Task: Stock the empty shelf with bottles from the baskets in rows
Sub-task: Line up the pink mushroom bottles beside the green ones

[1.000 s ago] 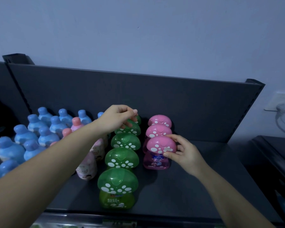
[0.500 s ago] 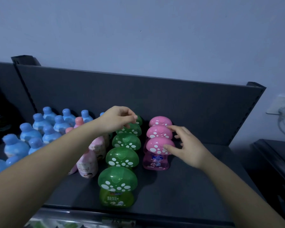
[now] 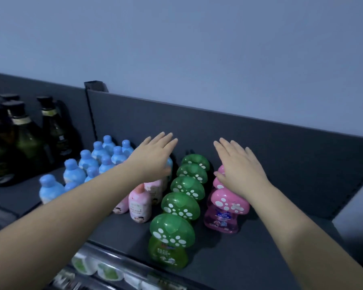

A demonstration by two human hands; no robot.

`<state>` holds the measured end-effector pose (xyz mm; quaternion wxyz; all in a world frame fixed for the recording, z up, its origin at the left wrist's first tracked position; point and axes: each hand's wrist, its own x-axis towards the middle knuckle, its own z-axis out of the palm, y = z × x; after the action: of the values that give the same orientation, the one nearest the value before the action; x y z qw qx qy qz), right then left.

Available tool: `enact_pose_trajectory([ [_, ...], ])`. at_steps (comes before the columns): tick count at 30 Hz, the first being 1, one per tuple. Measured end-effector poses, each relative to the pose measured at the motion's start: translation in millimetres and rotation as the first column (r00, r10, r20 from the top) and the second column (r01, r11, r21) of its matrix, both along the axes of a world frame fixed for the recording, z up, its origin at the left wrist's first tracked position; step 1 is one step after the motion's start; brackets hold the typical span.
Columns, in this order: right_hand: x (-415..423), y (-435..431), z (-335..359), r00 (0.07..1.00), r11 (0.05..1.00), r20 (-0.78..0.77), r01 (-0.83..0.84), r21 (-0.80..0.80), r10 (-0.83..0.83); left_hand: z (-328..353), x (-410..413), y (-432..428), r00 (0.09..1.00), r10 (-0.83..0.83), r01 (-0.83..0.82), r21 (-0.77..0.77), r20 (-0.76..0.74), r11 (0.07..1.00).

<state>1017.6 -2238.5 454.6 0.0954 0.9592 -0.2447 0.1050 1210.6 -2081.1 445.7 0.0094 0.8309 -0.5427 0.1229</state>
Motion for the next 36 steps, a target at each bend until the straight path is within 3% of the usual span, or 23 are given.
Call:
enact_pose_trajectory([
  [10, 76.2, 42.9, 2.7, 0.978, 0.977, -0.095, -0.196, -0.084, 0.187, 0.3, 21.1, 87.5, 0.939, 0.315, -0.331, 0.112, 0.141, 0.937],
  [16, 109.7, 91.2, 14.0, 0.958, 0.957, -0.107, -0.277, -0.088, 0.268, 0.2, 34.6, 152.2, 0.902, 0.42, -0.429, 0.092, 0.104, 0.899],
  [27, 197.1, 268.8, 19.0, 0.856, 0.846, -0.12, -0.516, -0.139, 0.502, 5.5, 71.3, 340.5, 0.8, 0.591, -0.6, 0.127, 0.104, 0.79],
  [36, 253.6, 424.8, -3.7, 0.767, 0.77, -0.148, -0.636, -0.048, 0.624, -13.8, 88.5, 500.9, 0.719, 0.693, -0.692, 0.139, 0.047, 0.709],
])
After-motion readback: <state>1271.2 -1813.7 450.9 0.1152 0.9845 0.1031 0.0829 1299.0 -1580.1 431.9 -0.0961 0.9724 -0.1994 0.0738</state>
